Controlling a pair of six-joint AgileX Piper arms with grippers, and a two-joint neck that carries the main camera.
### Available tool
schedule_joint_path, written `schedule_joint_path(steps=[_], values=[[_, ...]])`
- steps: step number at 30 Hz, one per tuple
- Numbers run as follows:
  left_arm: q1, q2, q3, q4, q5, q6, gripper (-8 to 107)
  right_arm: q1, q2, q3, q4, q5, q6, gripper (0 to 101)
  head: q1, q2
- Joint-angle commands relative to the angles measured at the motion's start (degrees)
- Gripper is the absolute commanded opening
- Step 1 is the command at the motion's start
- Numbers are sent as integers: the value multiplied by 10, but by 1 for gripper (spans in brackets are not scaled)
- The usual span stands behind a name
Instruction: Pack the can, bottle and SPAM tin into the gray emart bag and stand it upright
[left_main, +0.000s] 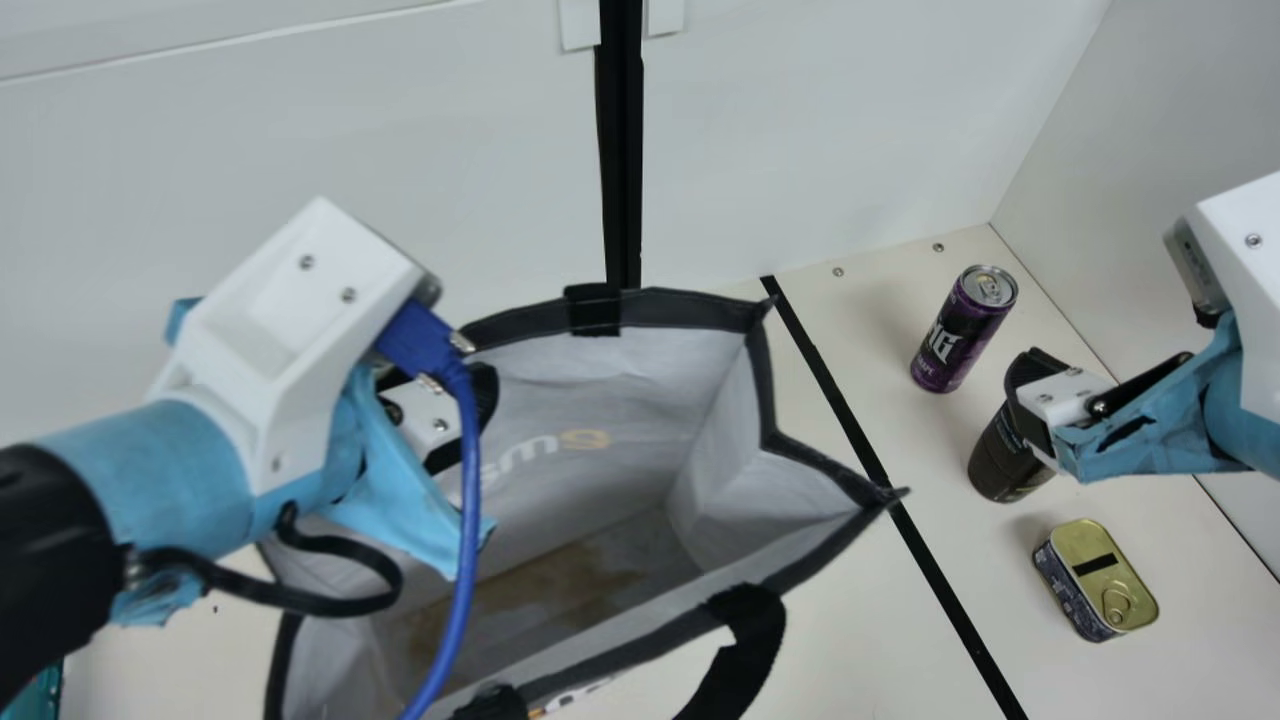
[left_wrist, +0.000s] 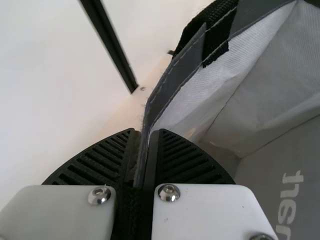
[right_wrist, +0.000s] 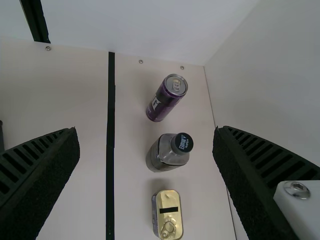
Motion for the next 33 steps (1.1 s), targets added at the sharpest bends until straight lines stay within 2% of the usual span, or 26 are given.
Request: schedule_joint_path(steps=[1,6,17,25,33], values=[[3,-16,17,23,-10,-26,-8,0,0,0,0,0,0,95,-13,0],[10,-51,49,83,-31,-81,-8,0,0,0,0,0,0,95,-13,0],[22,-118,120,264,-62,-219,-8,0,0,0,0,0,0,95,-13,0],[20,-158,174,402,-62,-315,-8,0,0,0,1,0,0,95,-13,0],[-17,-191,243,538,-43,-415,-8,0,0,0,1,0,0,95,-13,0]])
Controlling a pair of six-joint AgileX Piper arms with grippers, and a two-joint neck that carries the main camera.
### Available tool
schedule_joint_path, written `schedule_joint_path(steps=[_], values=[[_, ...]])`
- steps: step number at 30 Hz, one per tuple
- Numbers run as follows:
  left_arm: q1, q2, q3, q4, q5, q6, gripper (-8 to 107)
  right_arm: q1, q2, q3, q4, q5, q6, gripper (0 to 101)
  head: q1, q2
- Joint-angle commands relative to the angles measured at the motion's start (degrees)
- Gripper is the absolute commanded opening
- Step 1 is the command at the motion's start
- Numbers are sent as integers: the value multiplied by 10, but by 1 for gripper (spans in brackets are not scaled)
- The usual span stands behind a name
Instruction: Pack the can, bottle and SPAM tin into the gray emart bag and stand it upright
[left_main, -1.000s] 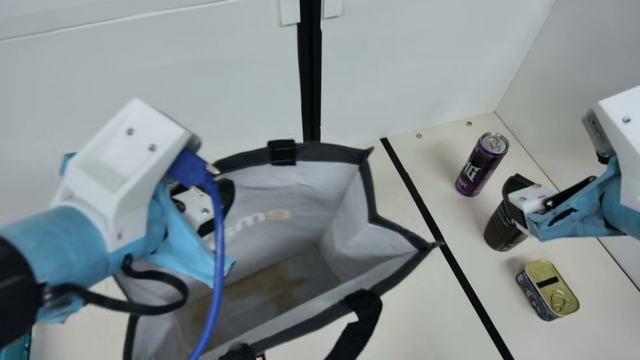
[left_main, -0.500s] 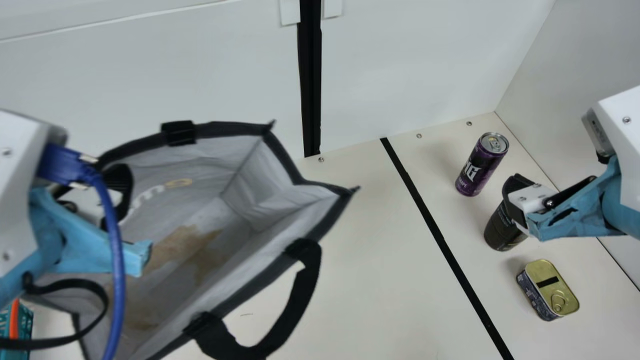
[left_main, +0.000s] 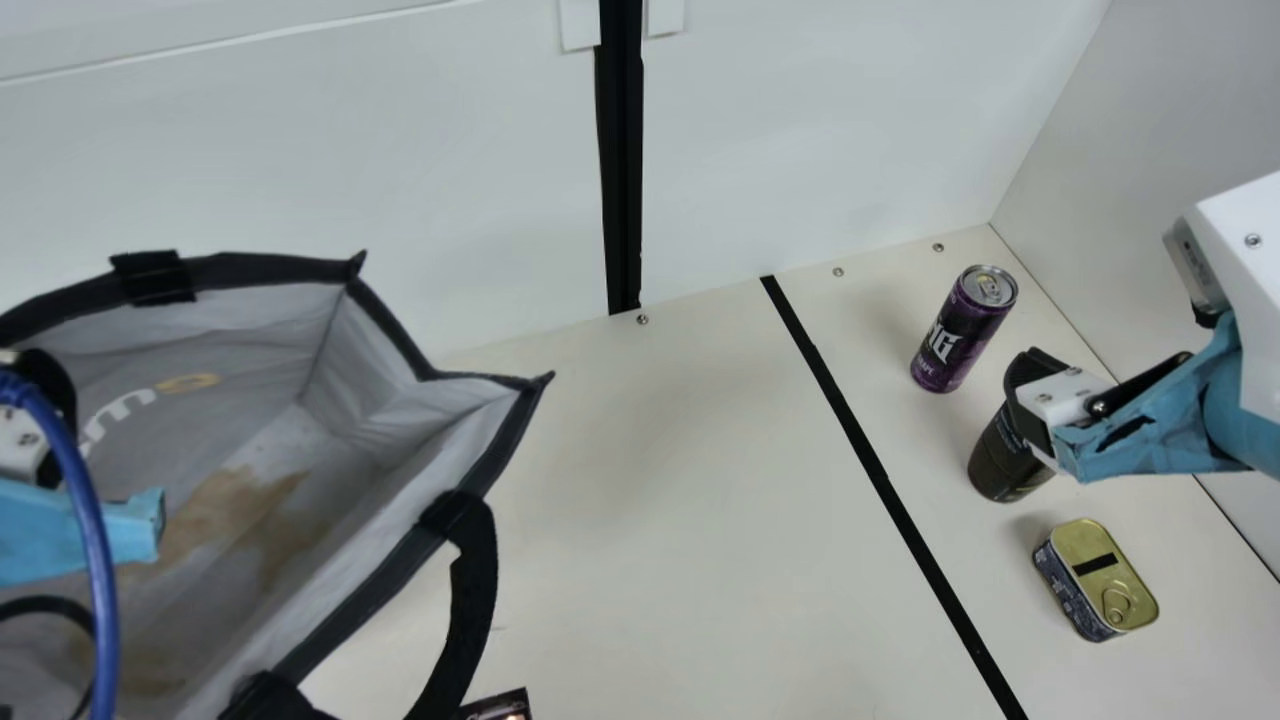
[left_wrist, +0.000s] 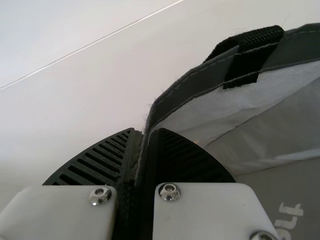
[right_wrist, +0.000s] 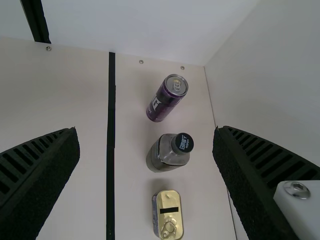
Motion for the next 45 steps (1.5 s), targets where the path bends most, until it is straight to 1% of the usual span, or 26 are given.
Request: schedule_joint_path(steps=[1,4,12,15,19,25,31,38,45], values=[[-17,-6,24,65,8,-41,-8,0,0,0,0,0,0,95,-14,0],[-45,-15,54,107,25,-79,-8,0,0,0,0,0,0,95,-14,0],[-130,-26,126,190,81,-173,-8,0,0,0,0,0,0,95,-14,0],[-157,-25,154,212,99,-205,-8,0,0,0,0,0,0,95,-14,0],[-166,-21,191,226,99,-240,-8,0,0,0,0,0,0,95,-14,0],[-173,-10,229,230,99,-284,-8,0,0,0,0,0,0,95,-14,0],[-181,6,251,221,99,-322,-8,0,0,0,0,0,0,95,-14,0],[-189,26,260,202,99,-356,-8,0,0,0,0,0,0,95,-14,0],[-195,43,257,170,99,-379,-8,0,0,0,0,0,0,95,-14,0]])
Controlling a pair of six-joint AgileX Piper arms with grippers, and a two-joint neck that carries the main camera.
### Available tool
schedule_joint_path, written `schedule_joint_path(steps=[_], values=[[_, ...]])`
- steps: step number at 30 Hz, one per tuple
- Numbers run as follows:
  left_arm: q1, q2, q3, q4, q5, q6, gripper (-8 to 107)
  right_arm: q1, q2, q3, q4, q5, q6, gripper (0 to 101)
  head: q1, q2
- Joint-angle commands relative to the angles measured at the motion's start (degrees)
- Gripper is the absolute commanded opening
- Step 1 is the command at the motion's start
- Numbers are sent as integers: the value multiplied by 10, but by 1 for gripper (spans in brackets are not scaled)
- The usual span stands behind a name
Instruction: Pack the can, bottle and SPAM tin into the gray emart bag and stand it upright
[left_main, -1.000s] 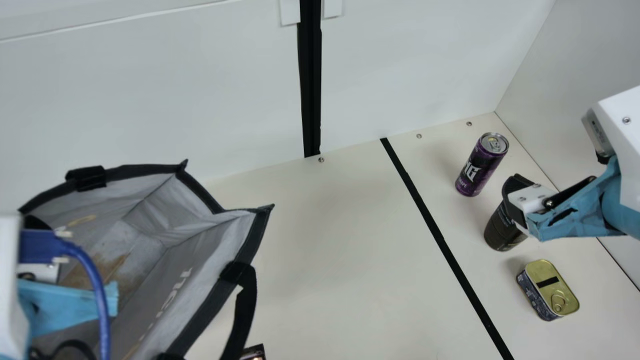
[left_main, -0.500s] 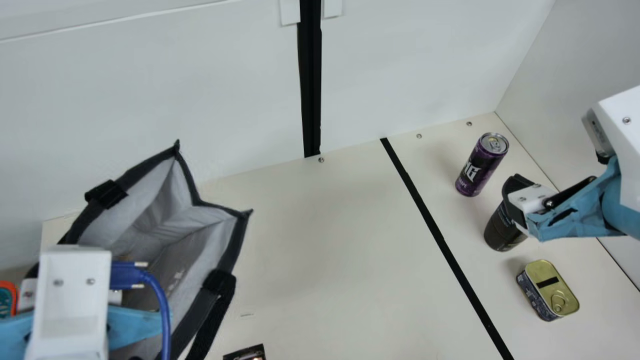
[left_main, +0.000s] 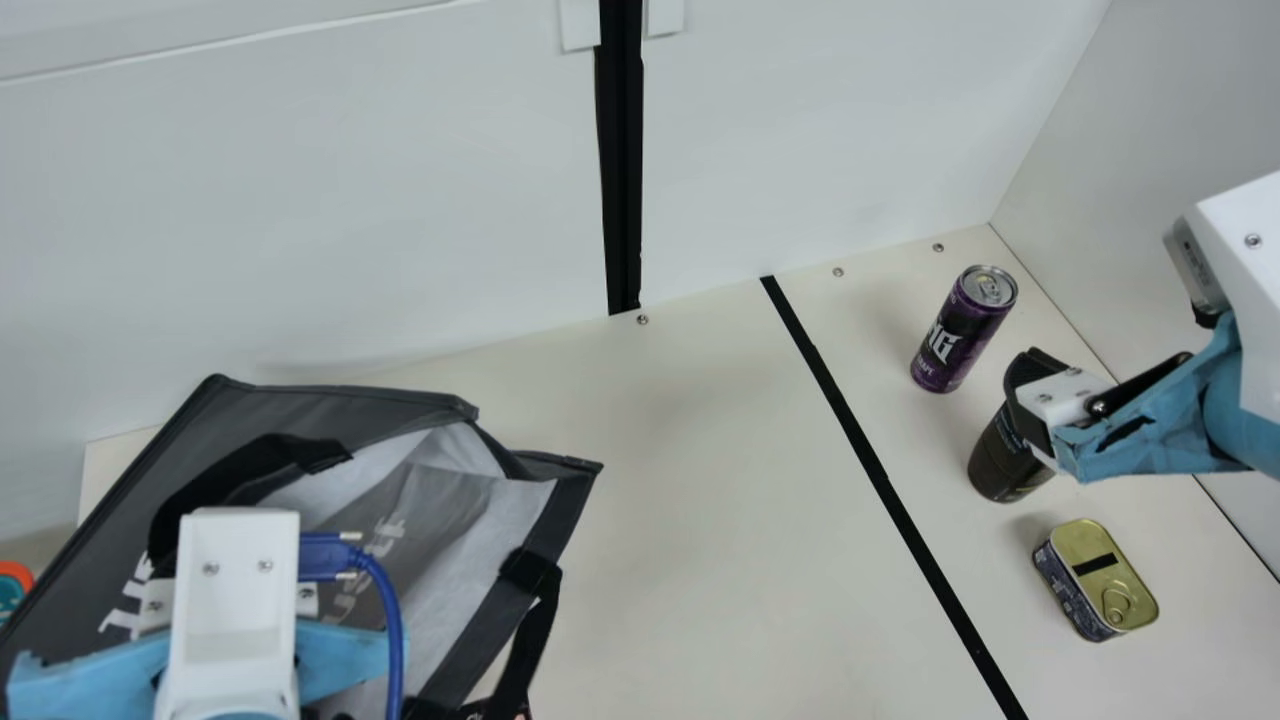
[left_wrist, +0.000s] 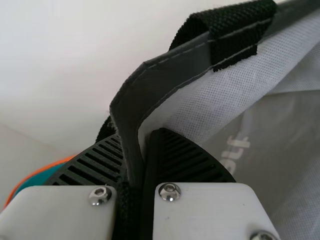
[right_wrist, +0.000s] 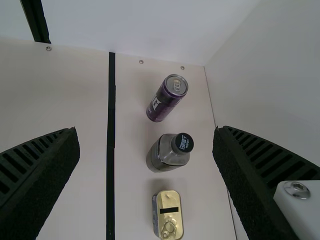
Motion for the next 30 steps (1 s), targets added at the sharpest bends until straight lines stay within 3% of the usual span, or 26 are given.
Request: schedule_joint_path(steps=[1,12,30], values=[[-3,3,-3,-15,0,-5,-8,0,0,0,0,0,0,95,-13,0],[-41,13,-53,-129,-3,-14,-8,0,0,0,0,0,0,95,-13,0],[16,43,-81,-318,-120,51,-8,0,0,0,0,0,0,95,-13,0]])
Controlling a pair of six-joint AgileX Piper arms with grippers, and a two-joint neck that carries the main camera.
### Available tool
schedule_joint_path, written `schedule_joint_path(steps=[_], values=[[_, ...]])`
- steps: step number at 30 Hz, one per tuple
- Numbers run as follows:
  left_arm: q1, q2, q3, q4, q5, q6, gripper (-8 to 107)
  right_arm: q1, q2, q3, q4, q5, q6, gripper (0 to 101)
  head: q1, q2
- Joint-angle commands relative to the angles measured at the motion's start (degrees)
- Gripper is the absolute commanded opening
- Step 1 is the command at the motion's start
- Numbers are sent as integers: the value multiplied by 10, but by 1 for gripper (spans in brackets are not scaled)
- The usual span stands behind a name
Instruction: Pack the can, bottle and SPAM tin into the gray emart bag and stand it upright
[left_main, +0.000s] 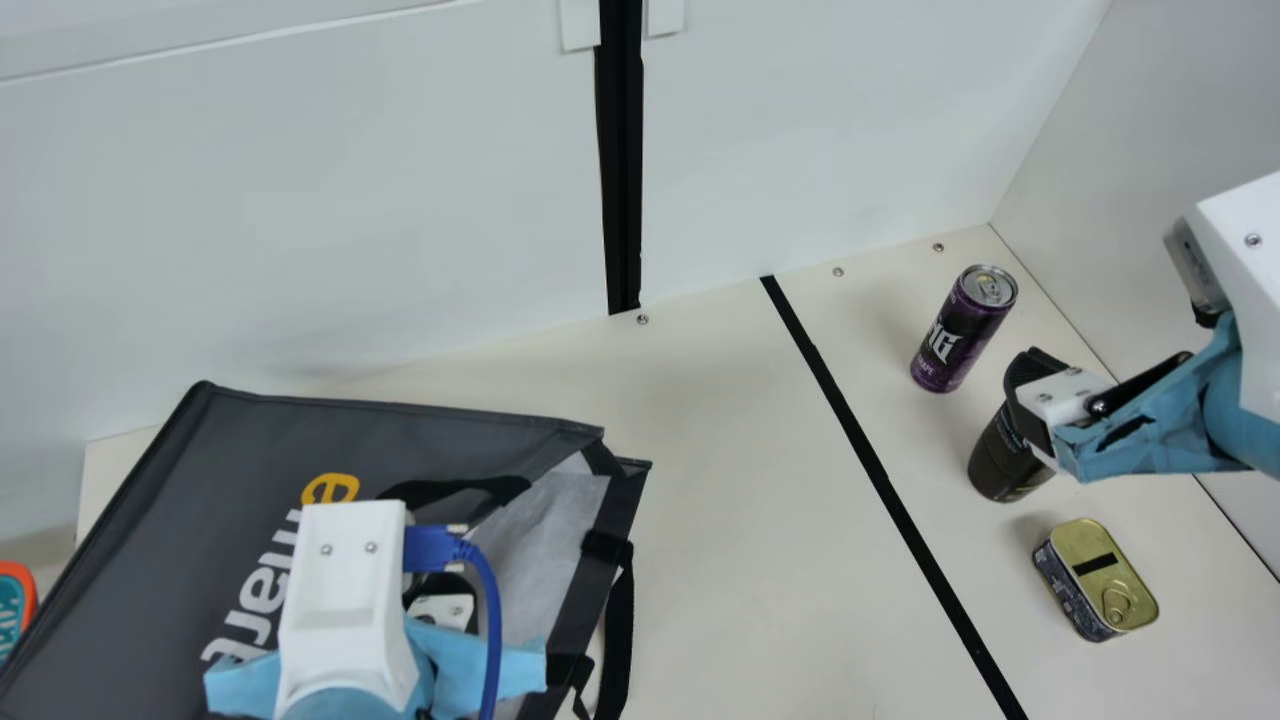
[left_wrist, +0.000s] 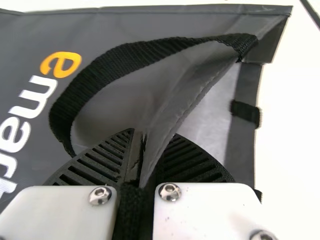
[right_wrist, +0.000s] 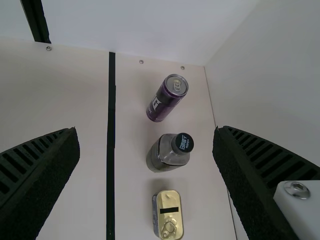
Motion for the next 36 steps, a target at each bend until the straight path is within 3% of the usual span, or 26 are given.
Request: schedule_joint_path(steps=[1,19,36], values=[[6,3,-1,-31,-13,9,-8,0,0,0,0,0,0,95,-13,-1],[93,12,16,-199,-103,112,-8,0,0,0,0,0,0,95,-13,-1],[200,13,32,-342,-149,233,-8,0,0,0,0,0,0,95,-13,-1]])
